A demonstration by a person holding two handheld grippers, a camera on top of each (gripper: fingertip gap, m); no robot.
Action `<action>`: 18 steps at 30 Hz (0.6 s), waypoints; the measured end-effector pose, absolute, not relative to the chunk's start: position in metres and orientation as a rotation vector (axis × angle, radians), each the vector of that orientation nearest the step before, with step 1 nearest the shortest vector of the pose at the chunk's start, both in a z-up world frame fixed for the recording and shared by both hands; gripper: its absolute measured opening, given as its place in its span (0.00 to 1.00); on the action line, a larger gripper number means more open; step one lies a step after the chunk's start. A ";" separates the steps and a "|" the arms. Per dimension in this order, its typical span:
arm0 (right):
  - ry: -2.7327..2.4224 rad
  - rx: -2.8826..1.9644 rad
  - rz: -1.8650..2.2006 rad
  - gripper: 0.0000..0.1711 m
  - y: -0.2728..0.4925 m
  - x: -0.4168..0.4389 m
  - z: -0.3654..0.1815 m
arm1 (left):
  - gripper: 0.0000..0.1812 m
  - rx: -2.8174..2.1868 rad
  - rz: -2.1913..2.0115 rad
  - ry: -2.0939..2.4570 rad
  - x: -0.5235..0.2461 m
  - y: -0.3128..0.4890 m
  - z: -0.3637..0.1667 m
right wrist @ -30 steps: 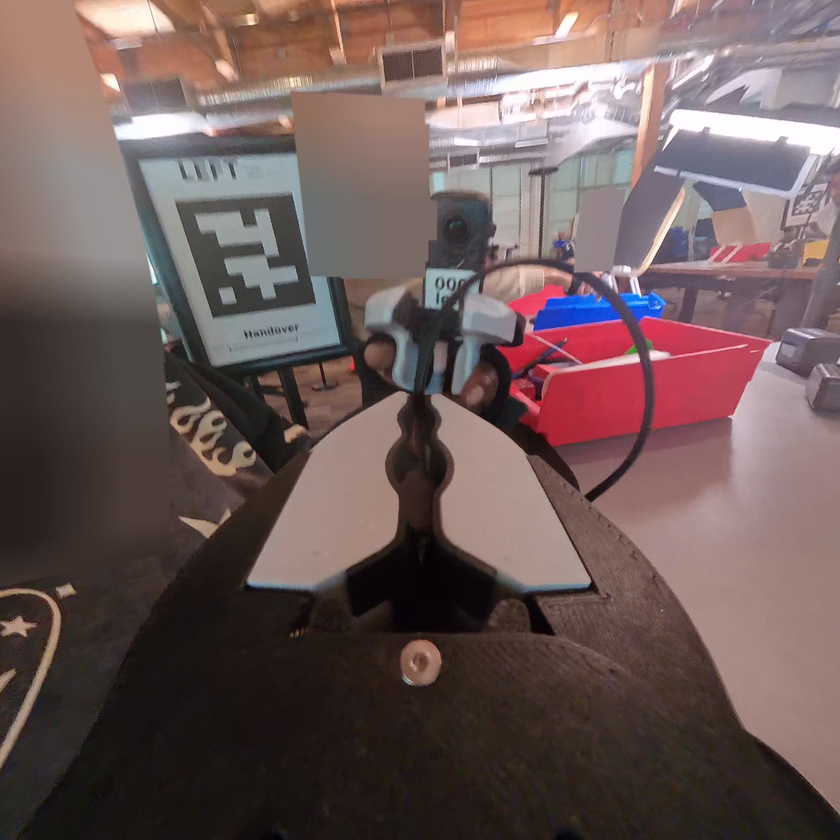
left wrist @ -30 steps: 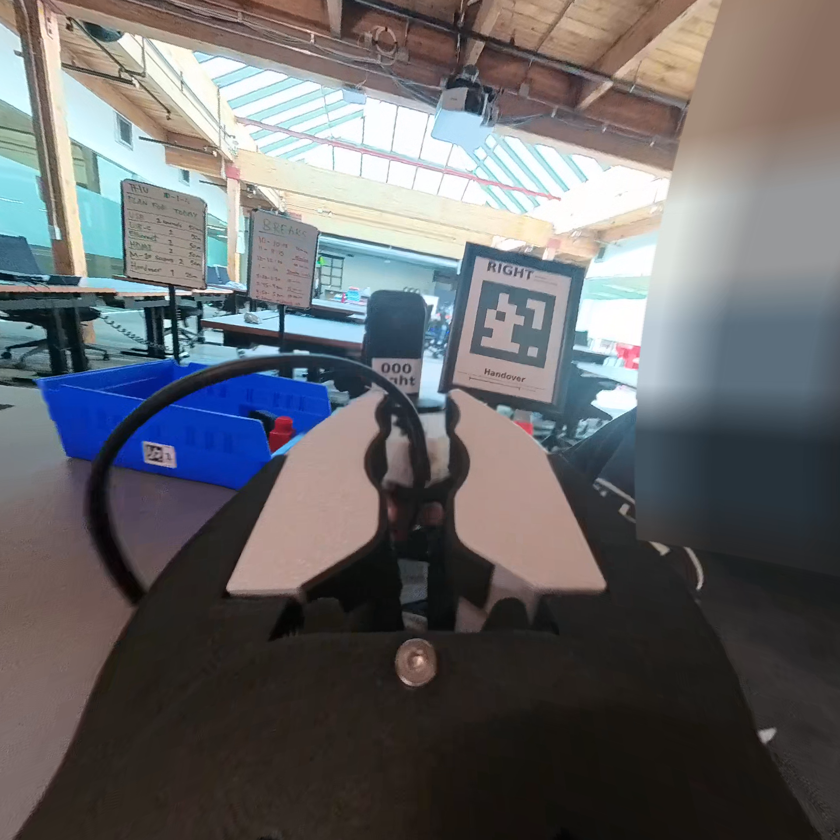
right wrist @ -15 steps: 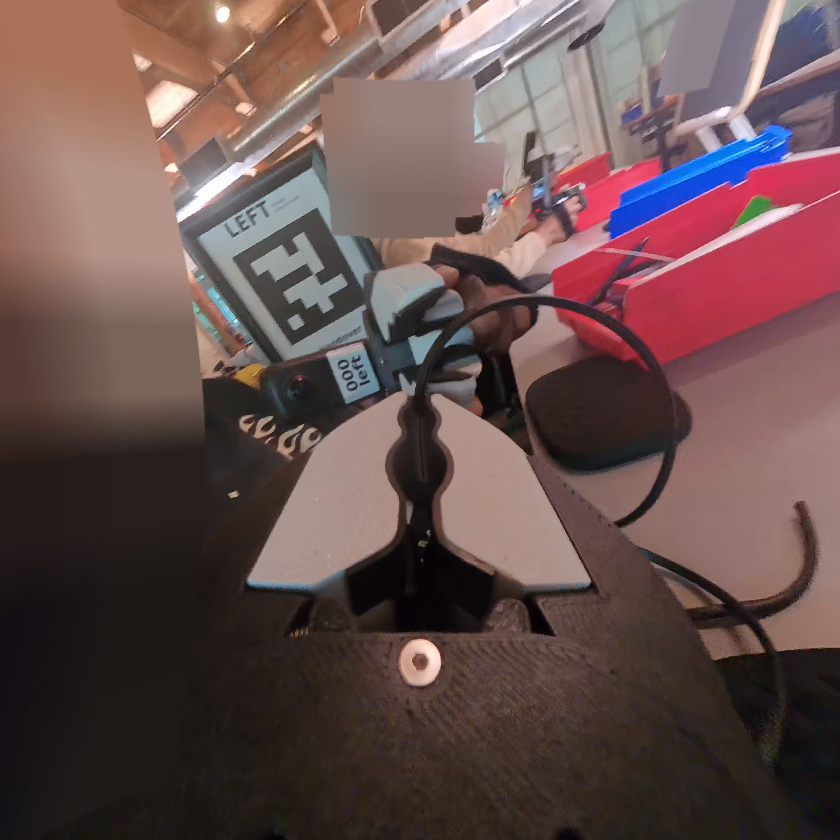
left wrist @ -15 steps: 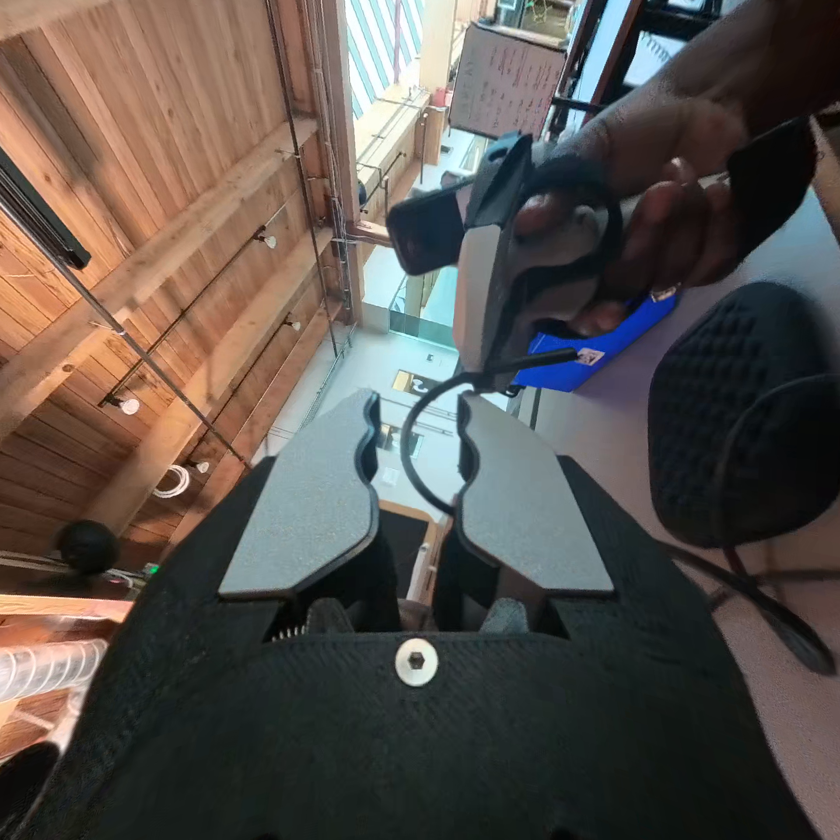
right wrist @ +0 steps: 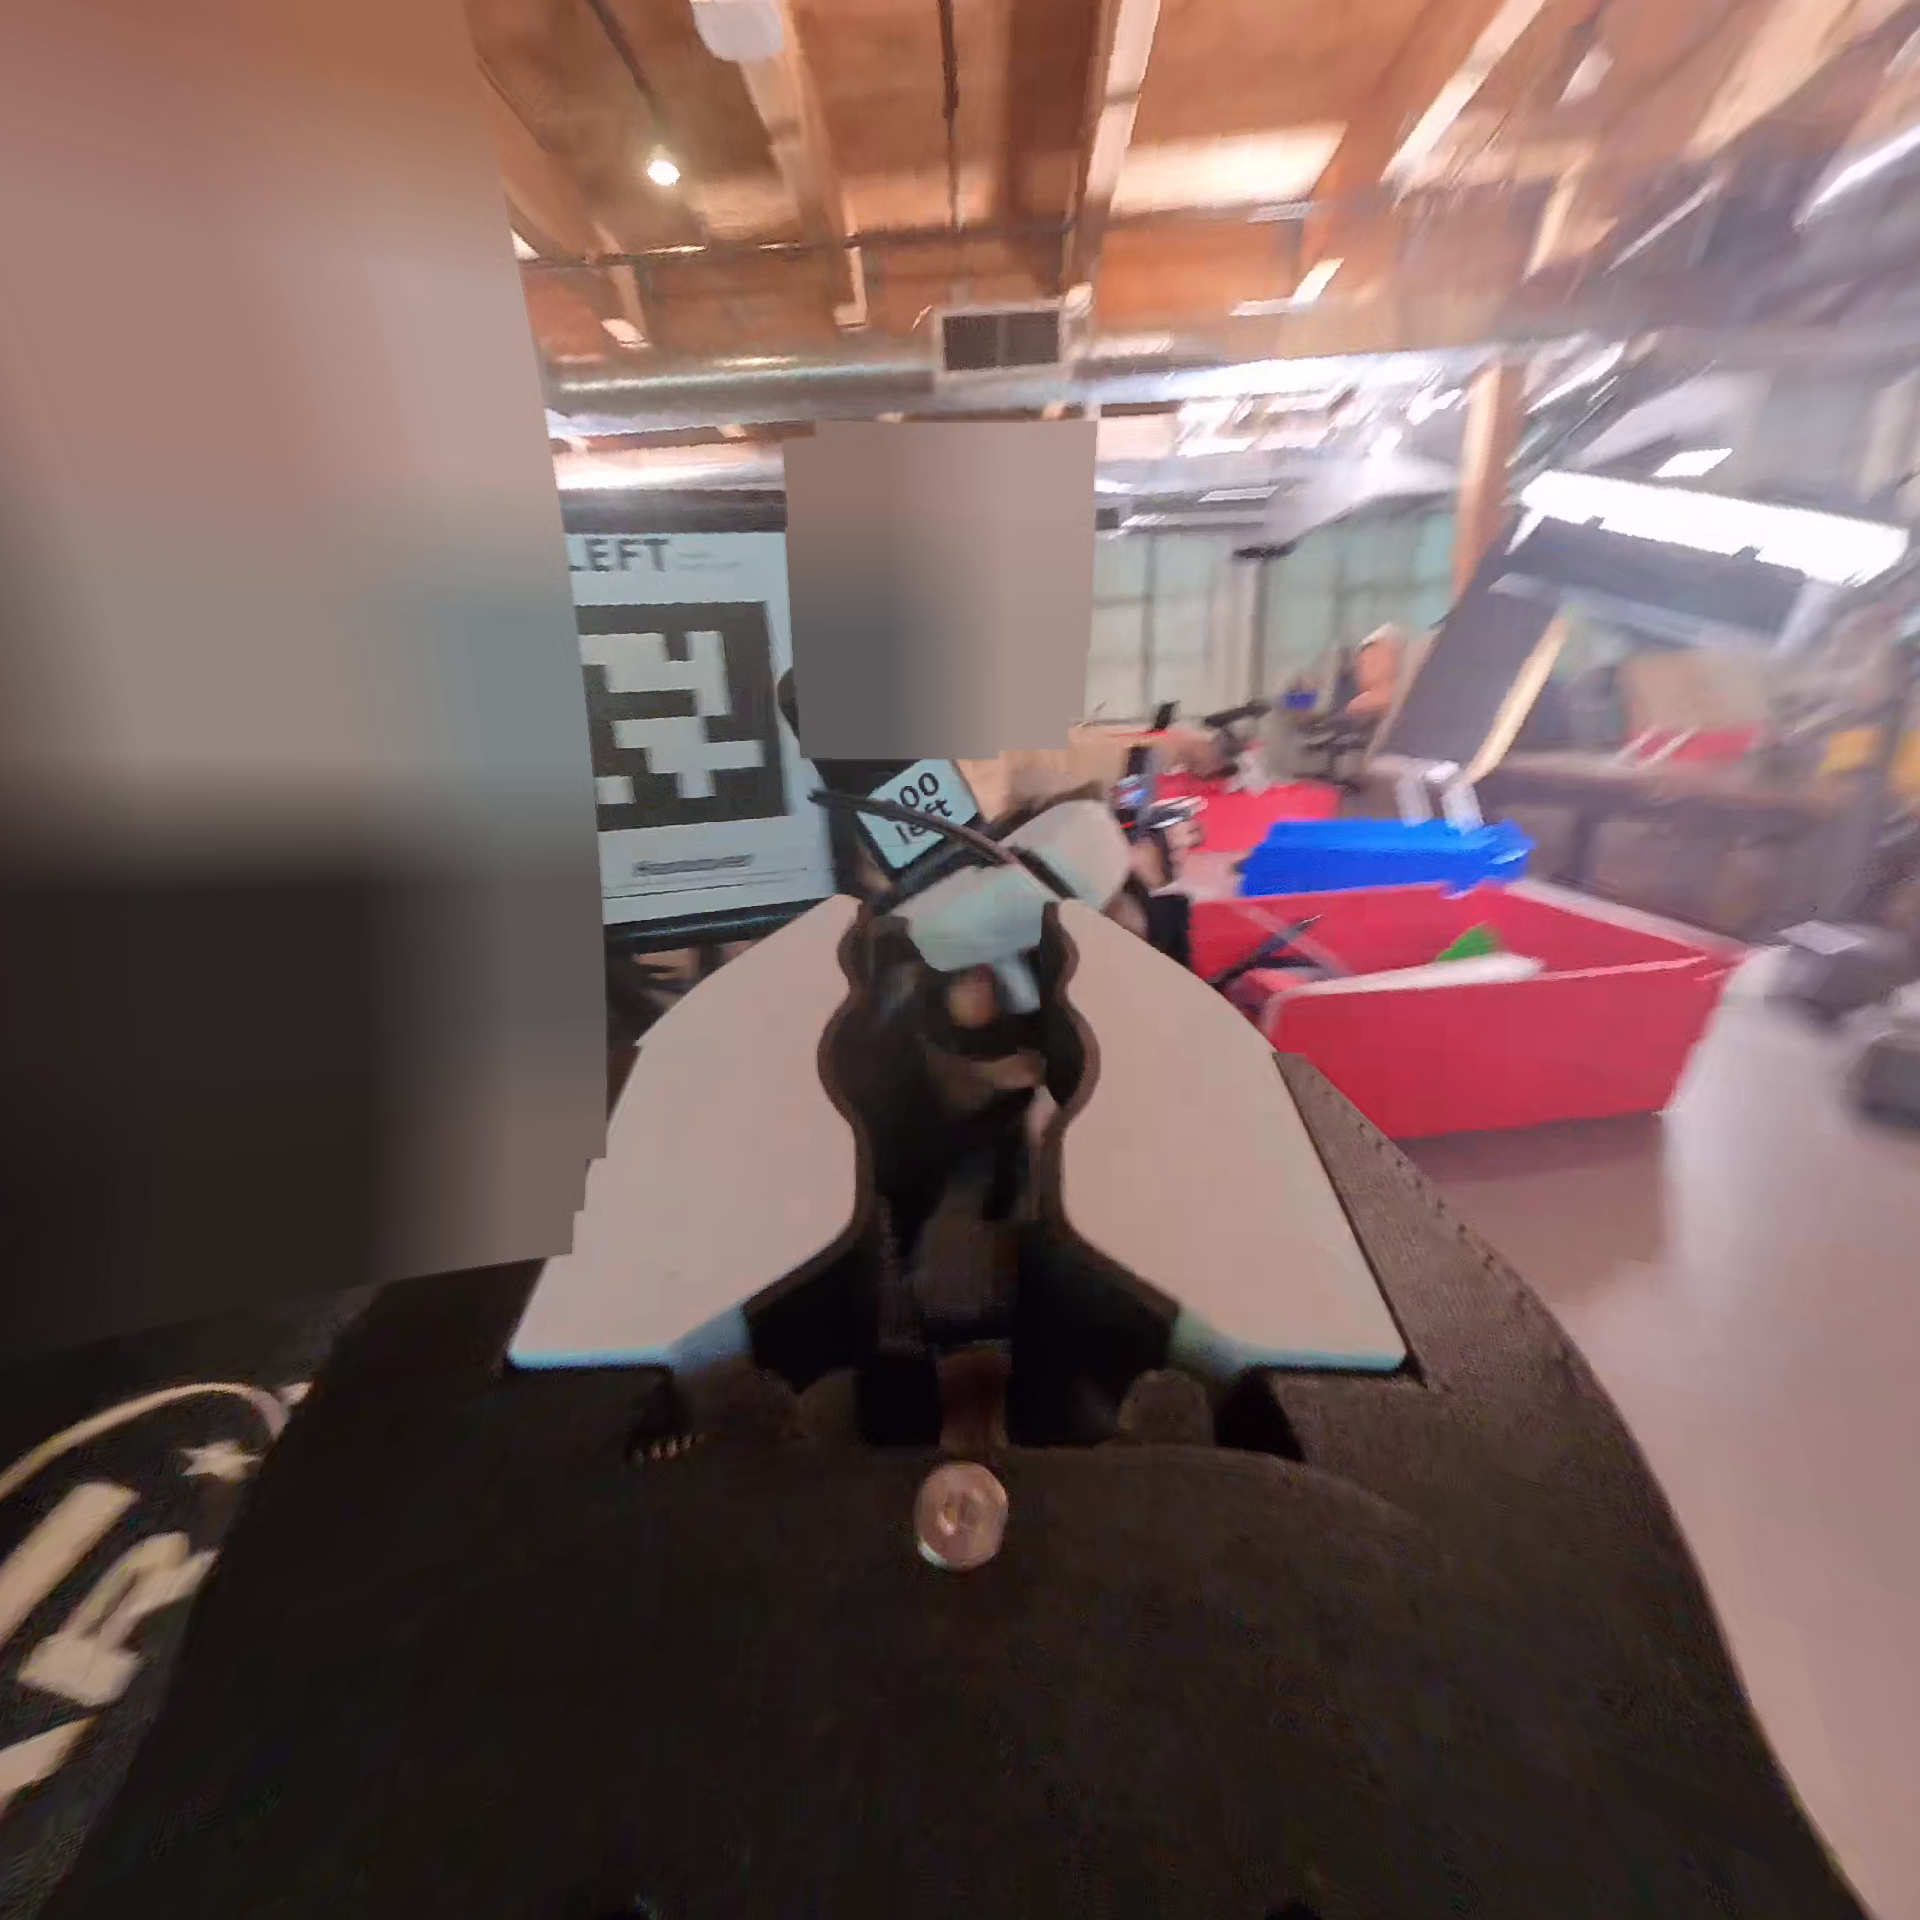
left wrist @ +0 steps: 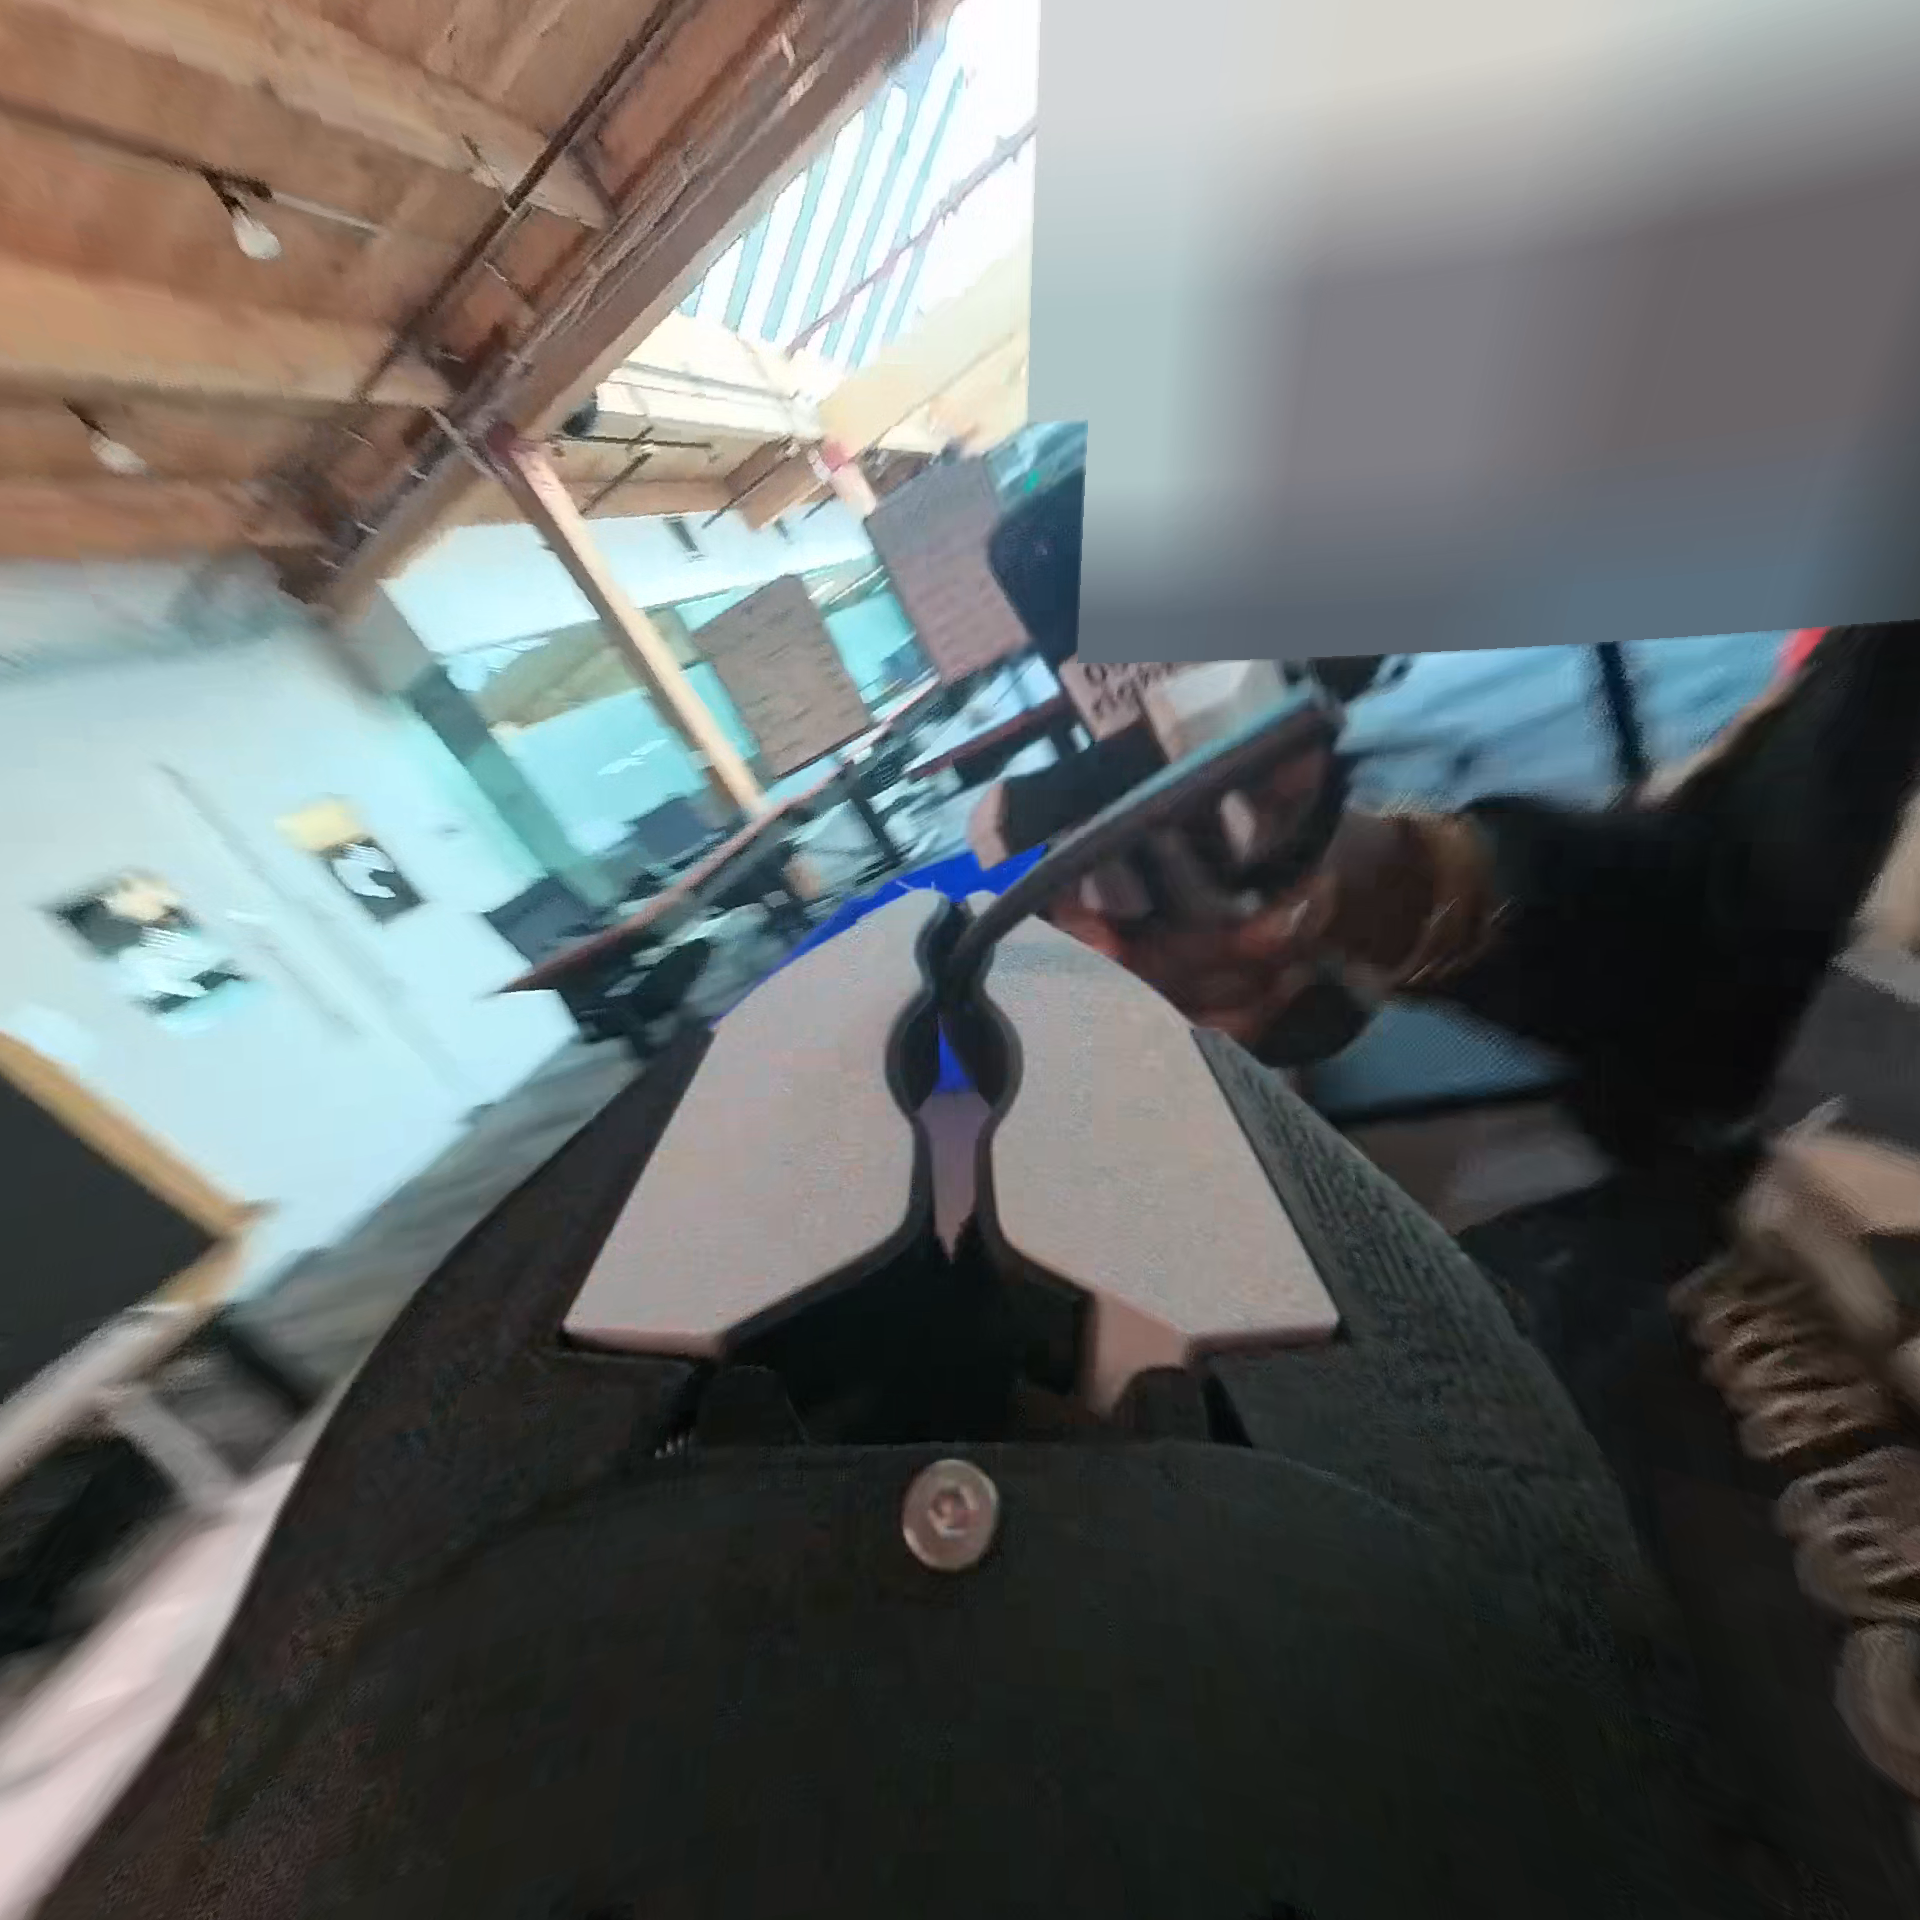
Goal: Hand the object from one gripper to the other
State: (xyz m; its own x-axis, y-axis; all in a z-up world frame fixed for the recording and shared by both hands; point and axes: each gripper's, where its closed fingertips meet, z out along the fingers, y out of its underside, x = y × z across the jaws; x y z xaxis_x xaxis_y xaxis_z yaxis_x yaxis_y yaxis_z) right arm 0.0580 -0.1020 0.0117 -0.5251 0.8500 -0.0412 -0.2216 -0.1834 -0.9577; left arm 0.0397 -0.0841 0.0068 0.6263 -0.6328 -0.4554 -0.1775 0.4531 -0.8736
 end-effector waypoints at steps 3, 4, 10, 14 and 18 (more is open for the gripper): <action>-1.265 -0.777 1.579 0.18 -0.082 0.052 0.009 | 0.00 -1.142 -0.695 0.799 0.038 -0.091 0.013; -1.297 -0.780 1.506 0.18 -0.080 0.048 0.001 | 0.00 -1.151 -0.782 0.778 0.038 -0.092 0.014; -1.484 -0.789 1.393 0.18 -0.100 0.028 -0.033 | 0.00 -1.225 -0.926 0.769 0.048 -0.089 0.003; -1.526 -0.873 1.500 0.10 -0.107 0.023 -0.043 | 0.00 -1.240 -0.941 0.797 0.056 -0.091 -0.002; -1.543 -0.932 1.604 0.04 -0.109 0.026 -0.042 | 0.00 -1.230 -0.950 0.793 0.058 -0.092 -0.001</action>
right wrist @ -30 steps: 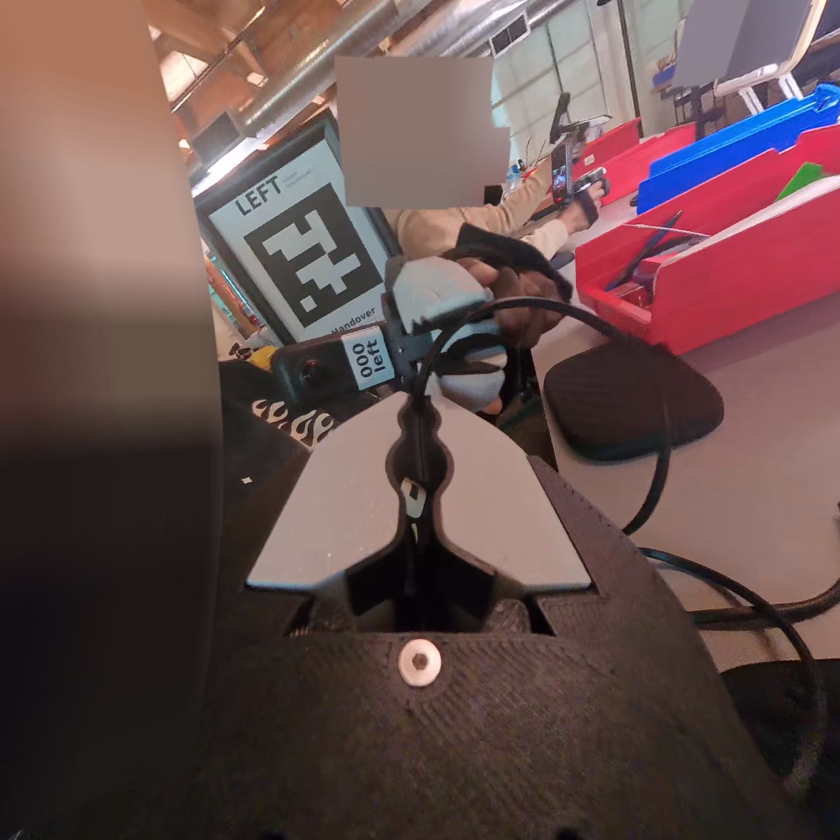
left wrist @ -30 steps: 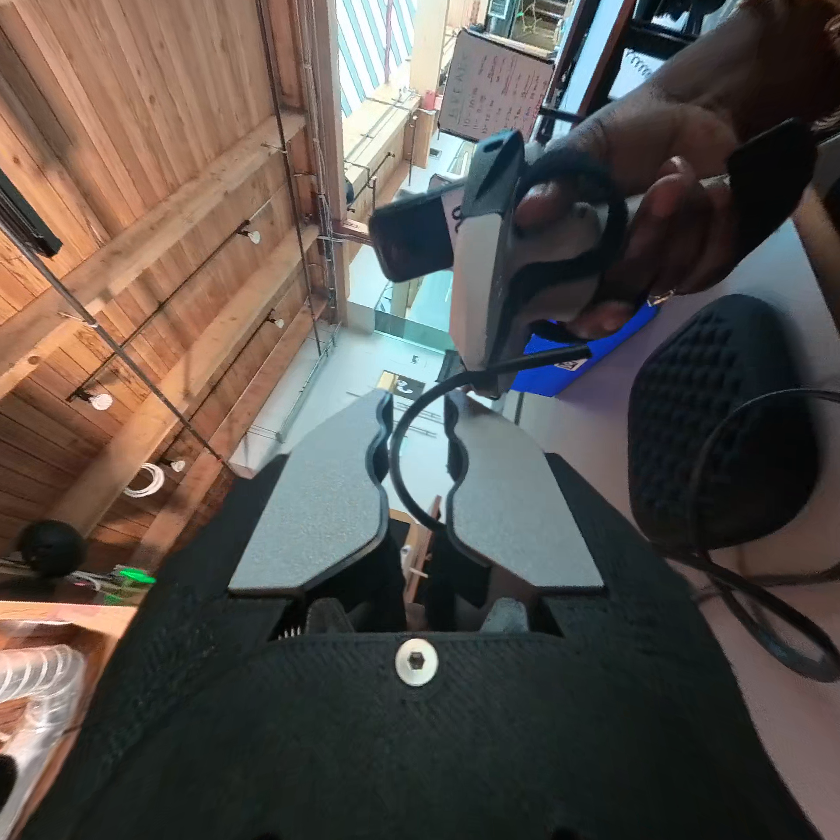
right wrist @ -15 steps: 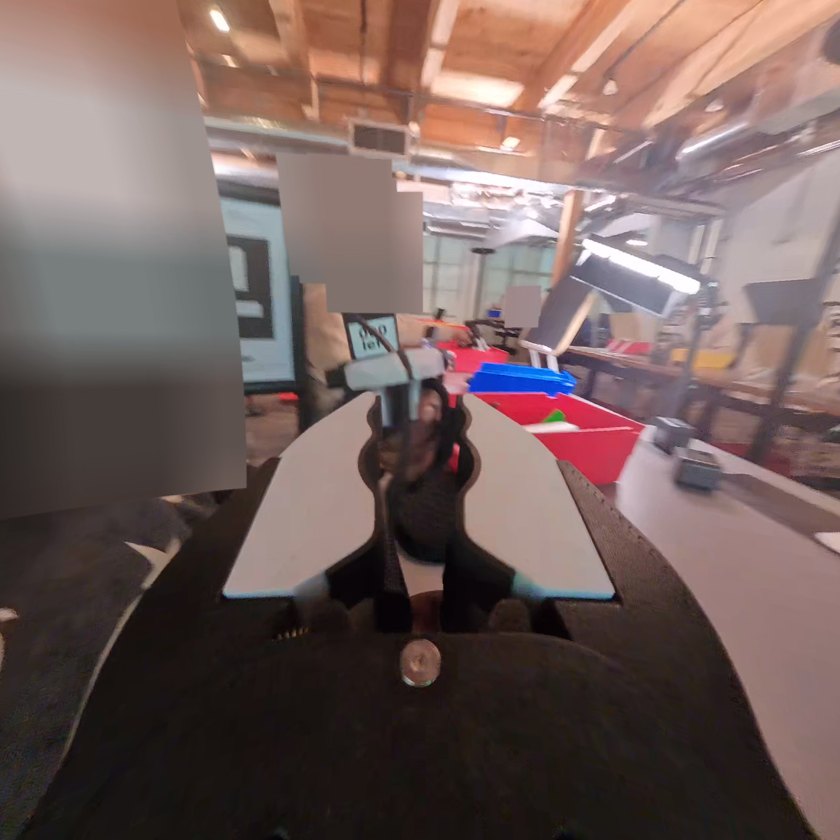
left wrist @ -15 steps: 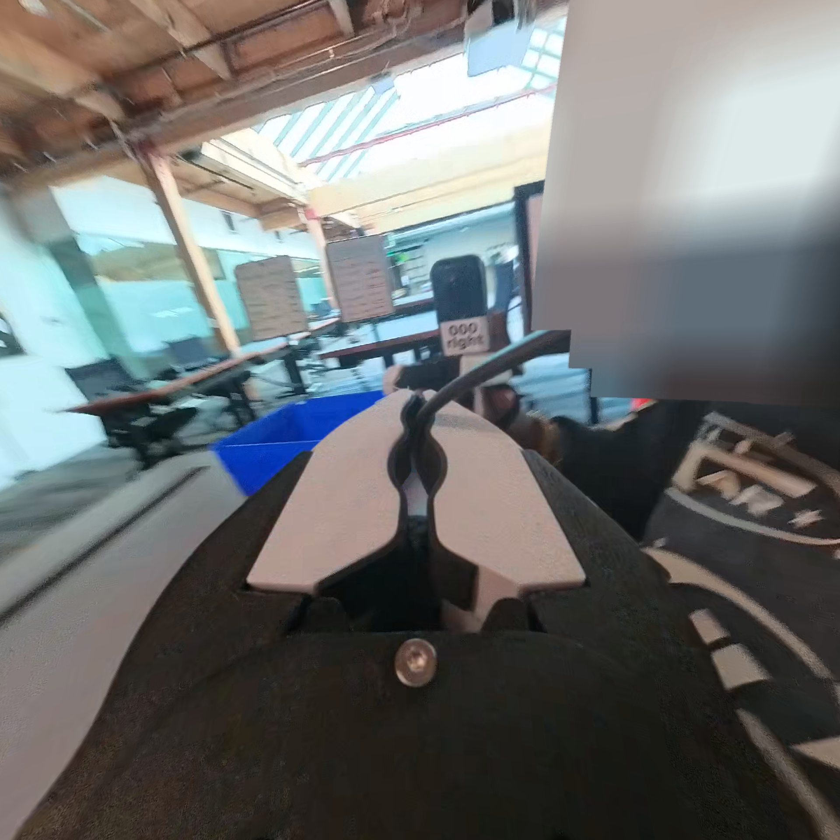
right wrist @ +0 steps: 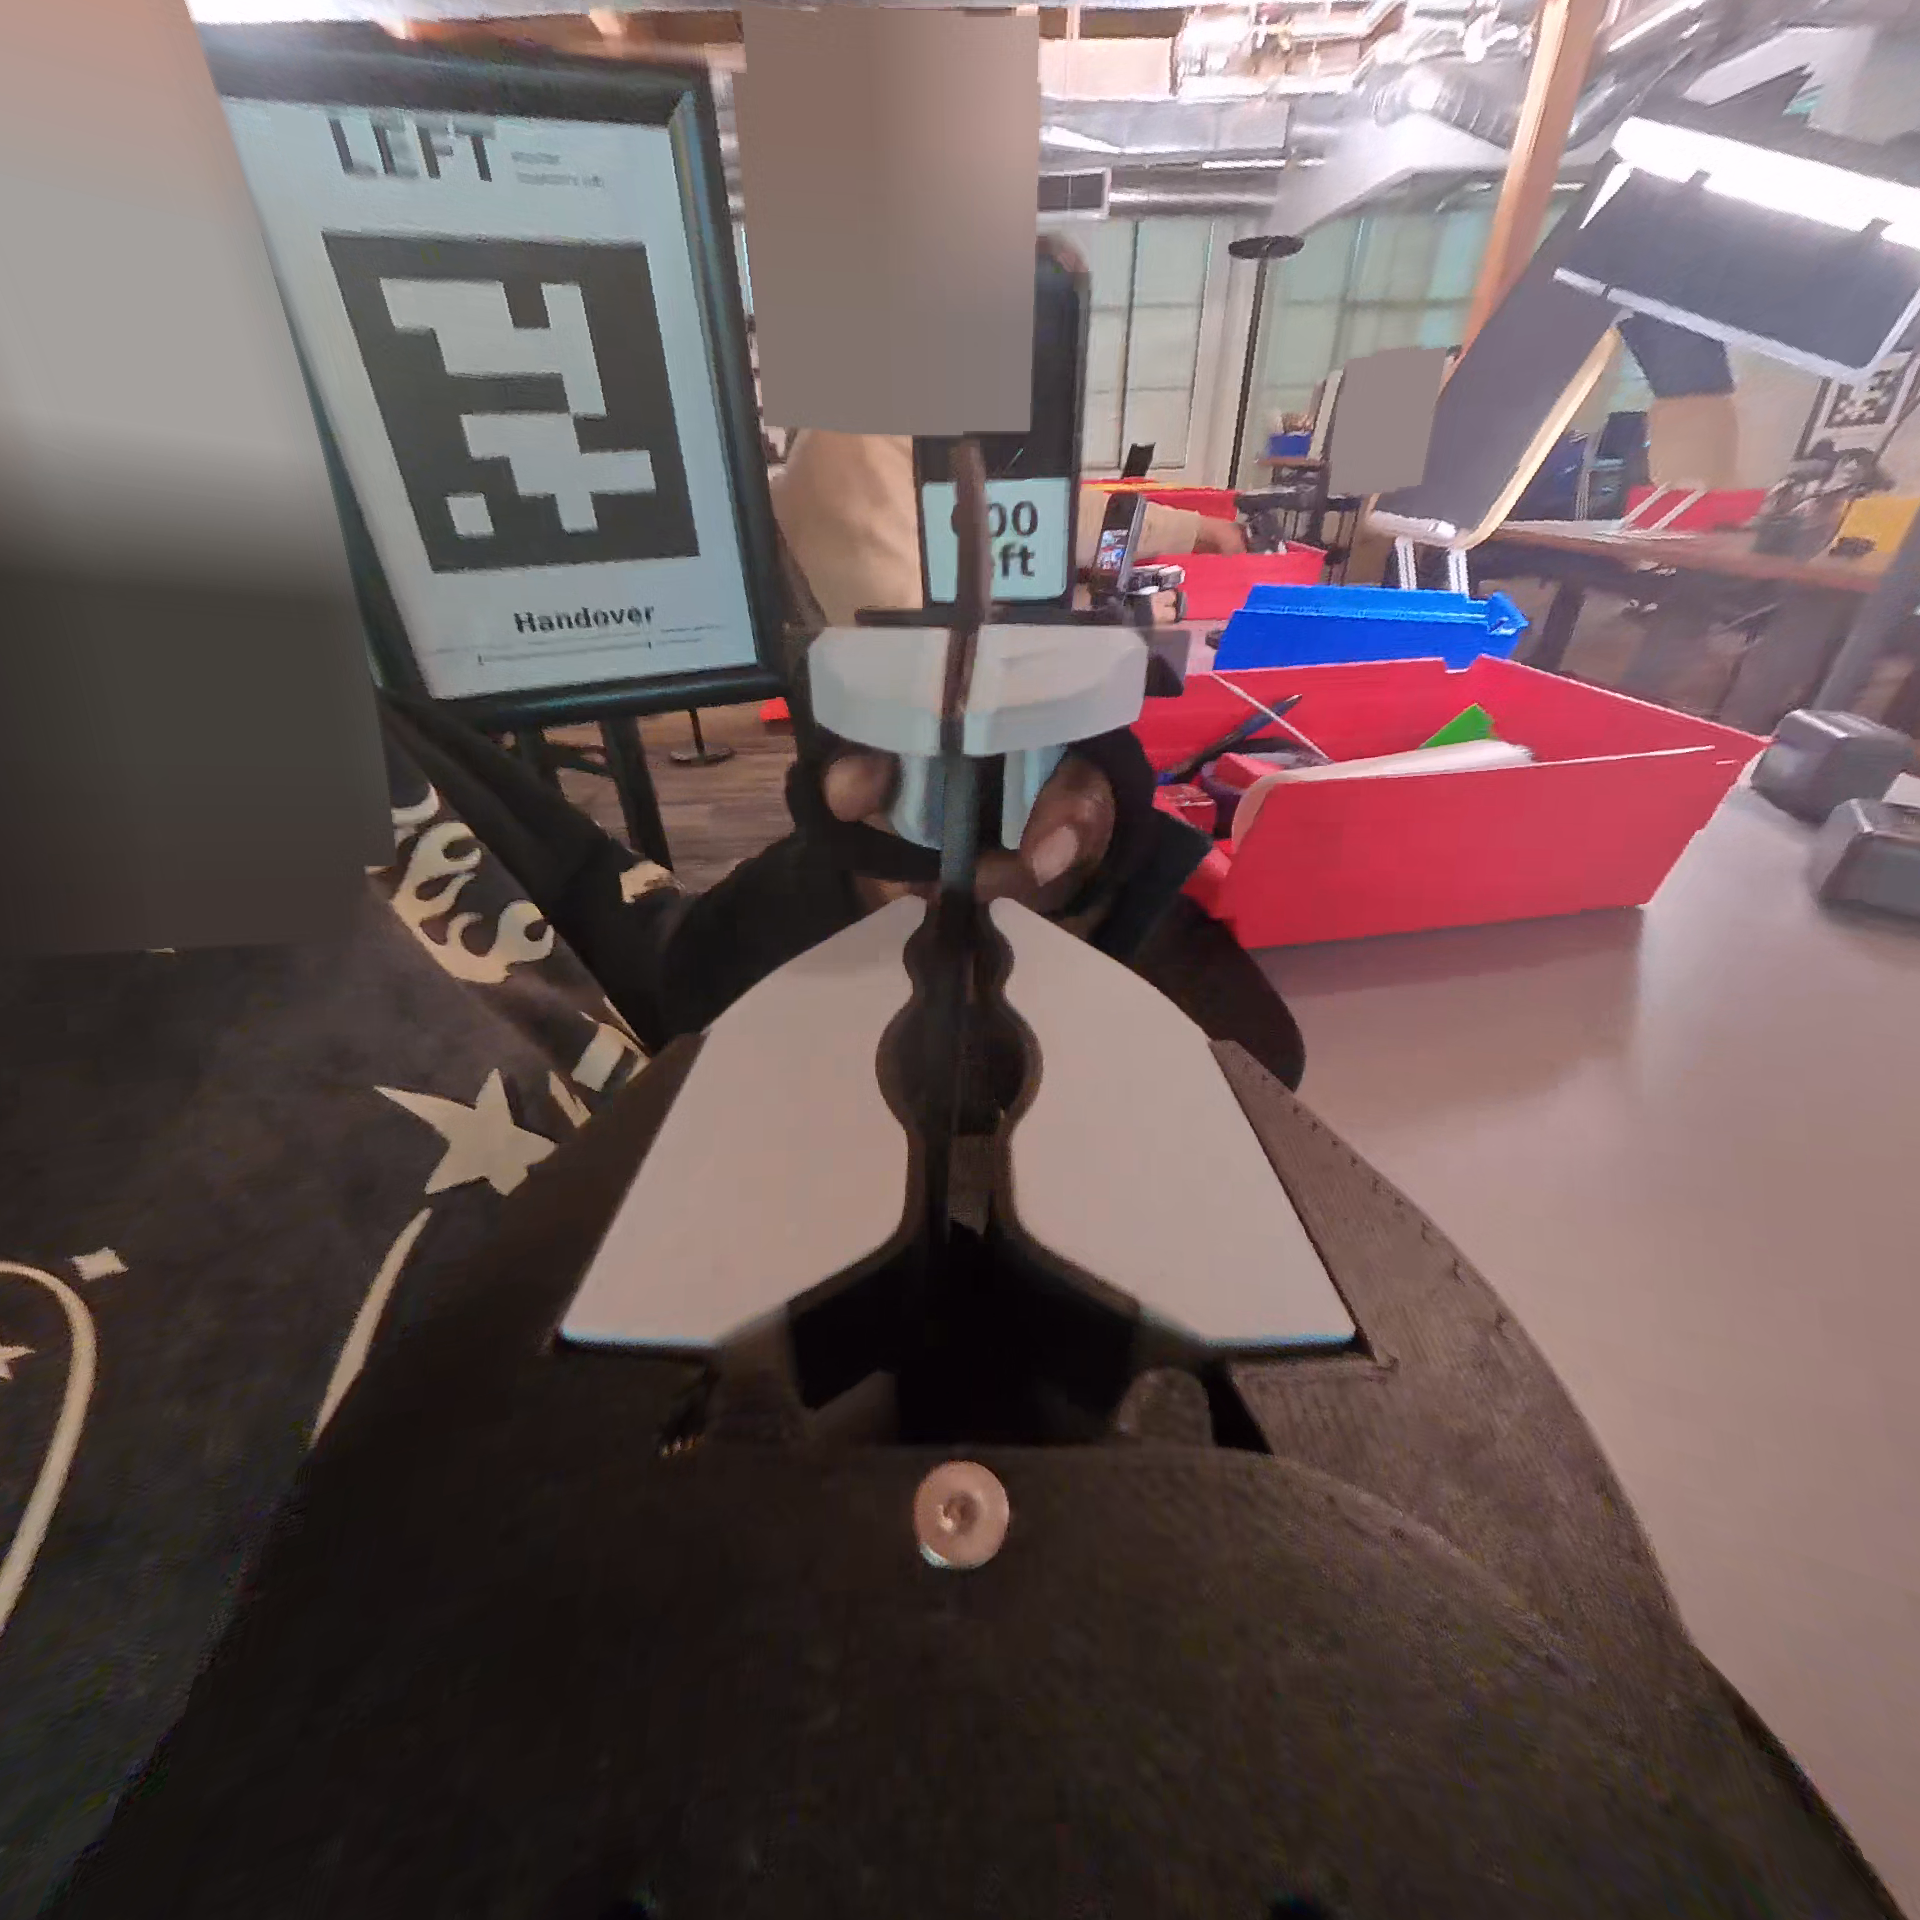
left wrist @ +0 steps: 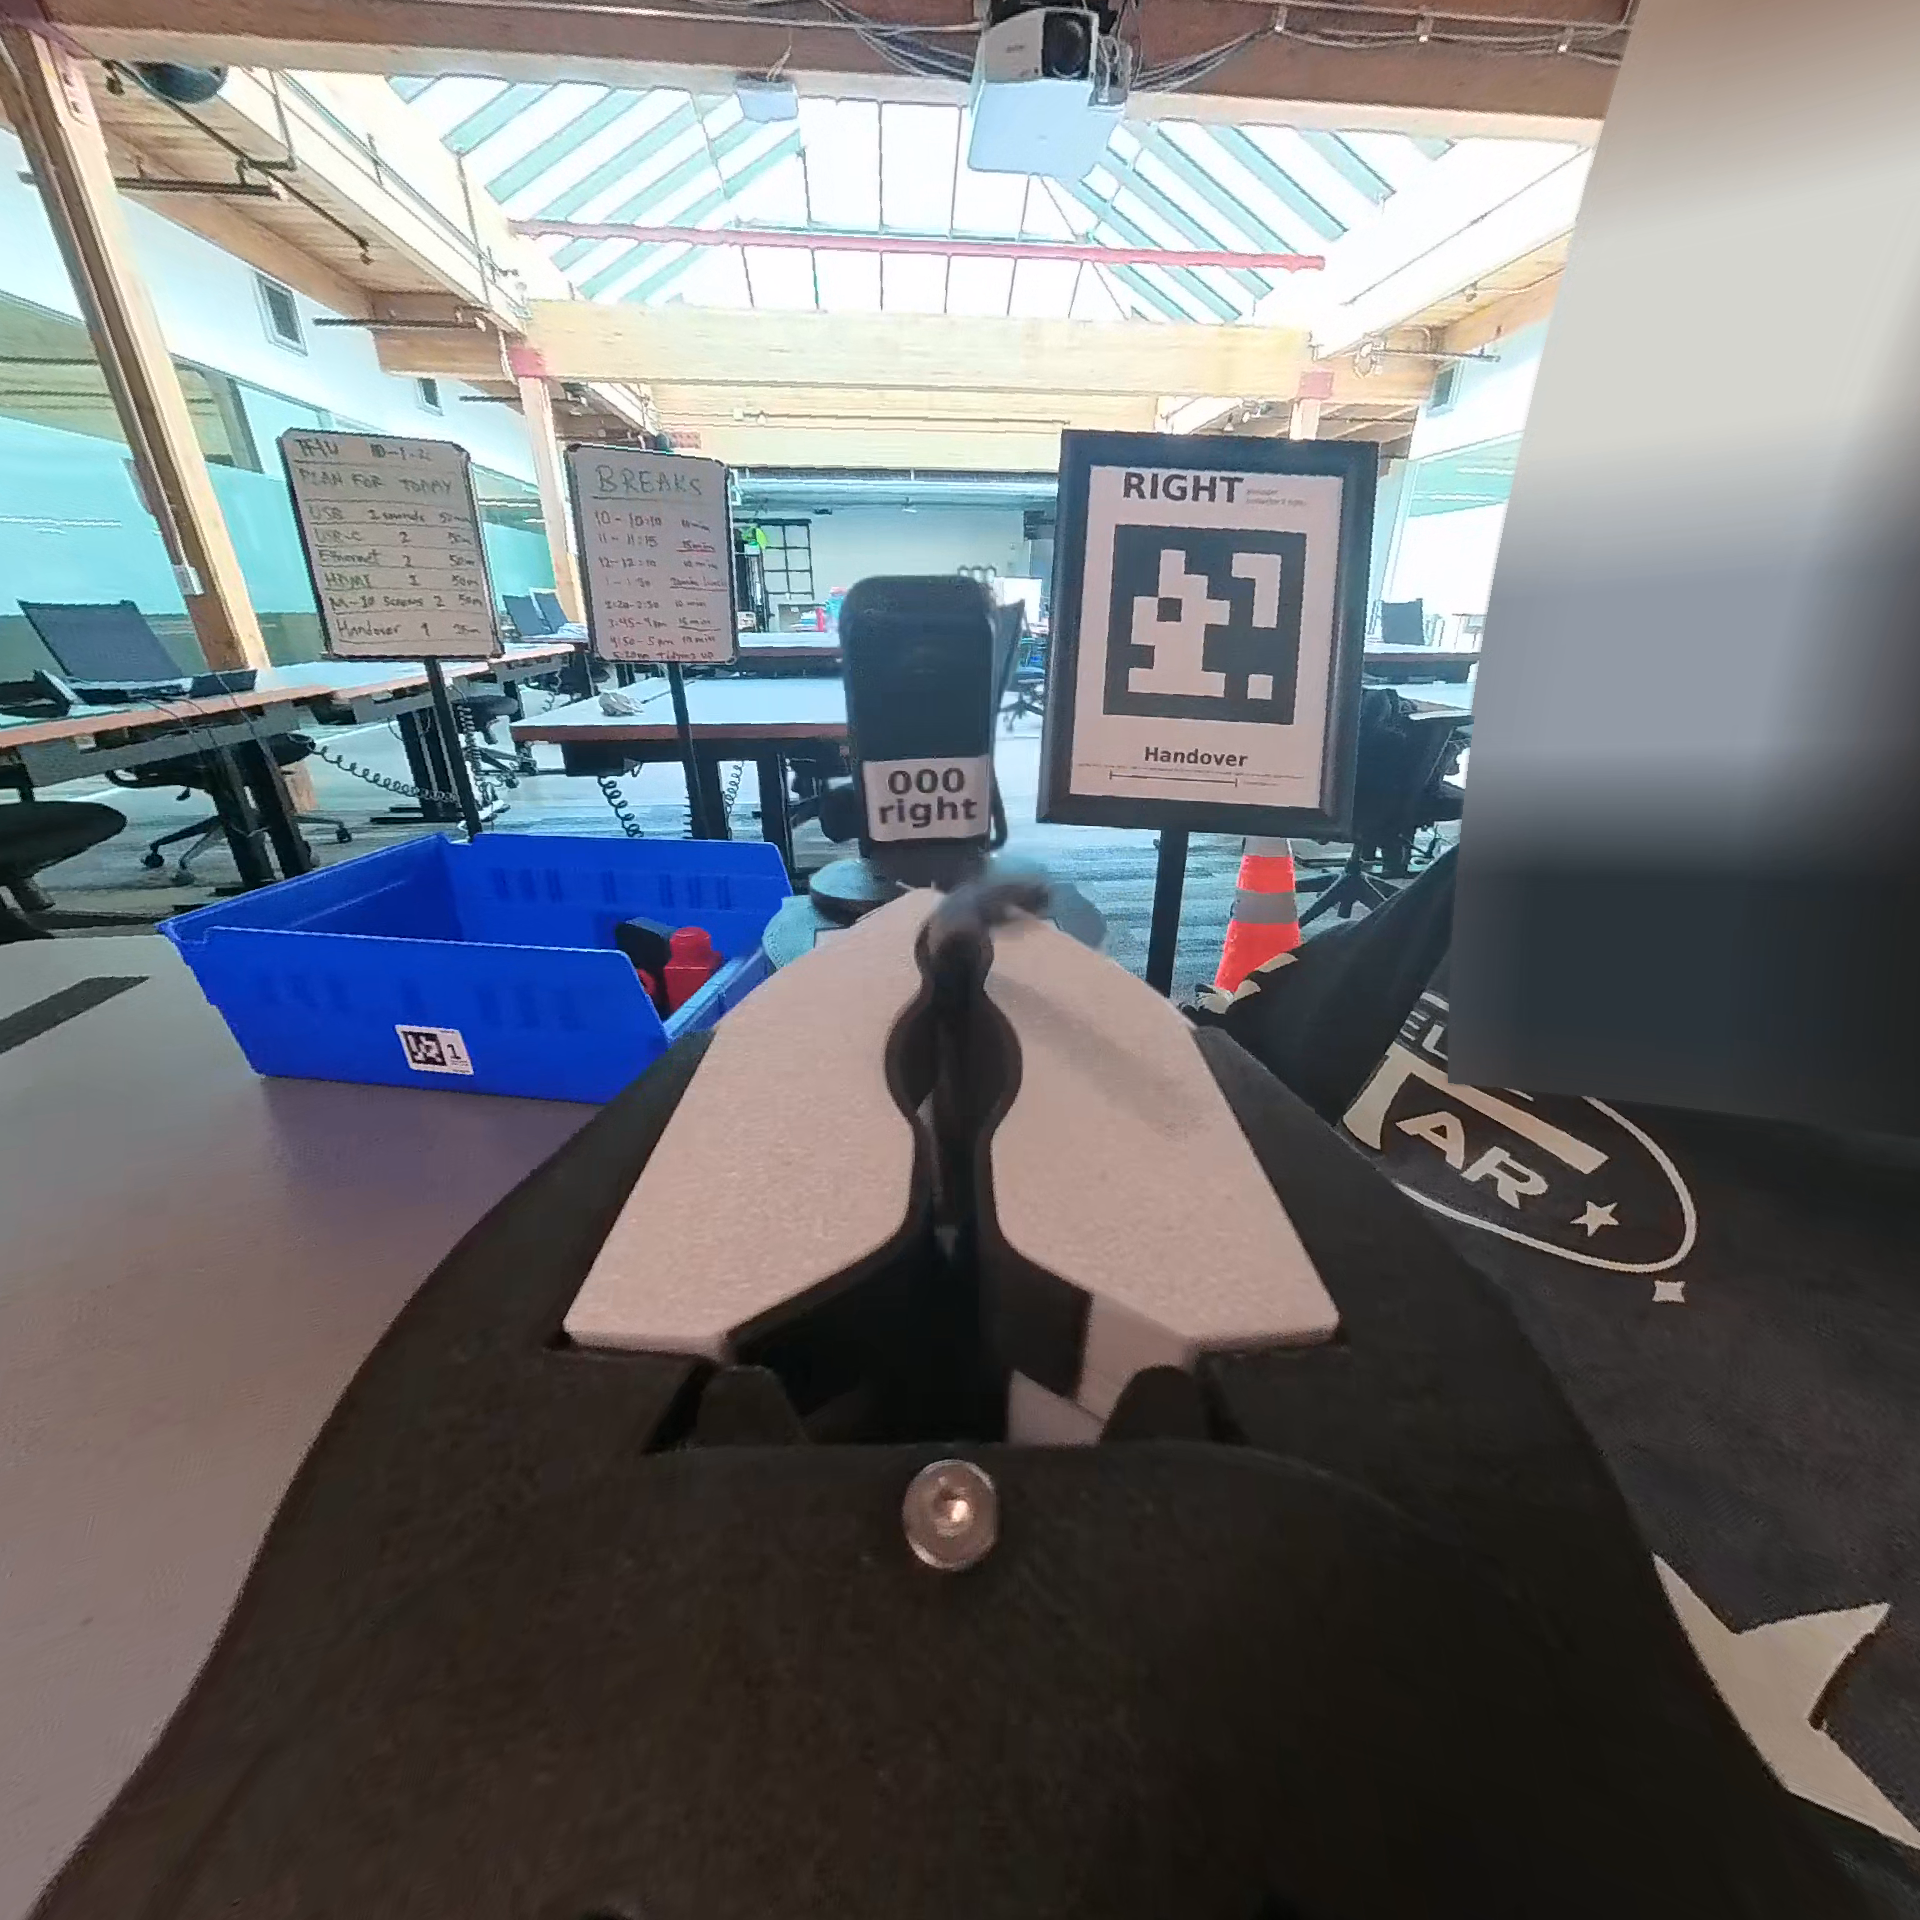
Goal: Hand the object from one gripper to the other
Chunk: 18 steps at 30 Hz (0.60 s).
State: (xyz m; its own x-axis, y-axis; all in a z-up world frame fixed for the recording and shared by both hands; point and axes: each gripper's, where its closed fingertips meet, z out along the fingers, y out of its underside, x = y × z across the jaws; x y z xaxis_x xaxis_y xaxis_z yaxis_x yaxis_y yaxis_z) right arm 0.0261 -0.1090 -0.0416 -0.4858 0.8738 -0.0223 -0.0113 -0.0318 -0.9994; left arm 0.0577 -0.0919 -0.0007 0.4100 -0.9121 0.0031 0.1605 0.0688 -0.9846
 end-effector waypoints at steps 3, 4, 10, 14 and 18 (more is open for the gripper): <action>-1.425 -0.913 1.715 0.04 -0.100 0.035 -0.021 | 0.14 -1.243 -0.965 0.770 0.054 -0.090 -0.001; -1.373 -0.908 1.734 0.04 -0.095 0.038 -0.014 | 0.17 -1.267 -0.976 0.775 0.054 -0.089 -0.003; -1.187 -0.870 1.731 0.04 -0.074 0.048 0.008 | 0.16 -1.391 -0.935 0.839 0.069 -0.080 -0.030; -1.218 -0.876 1.720 0.04 -0.080 0.044 0.003 | 0.10 -1.401 -0.906 0.834 0.076 -0.076 -0.035; -1.236 -0.872 1.702 0.03 -0.085 0.041 0.001 | 0.05 -1.392 -0.869 0.833 0.079 -0.074 -0.036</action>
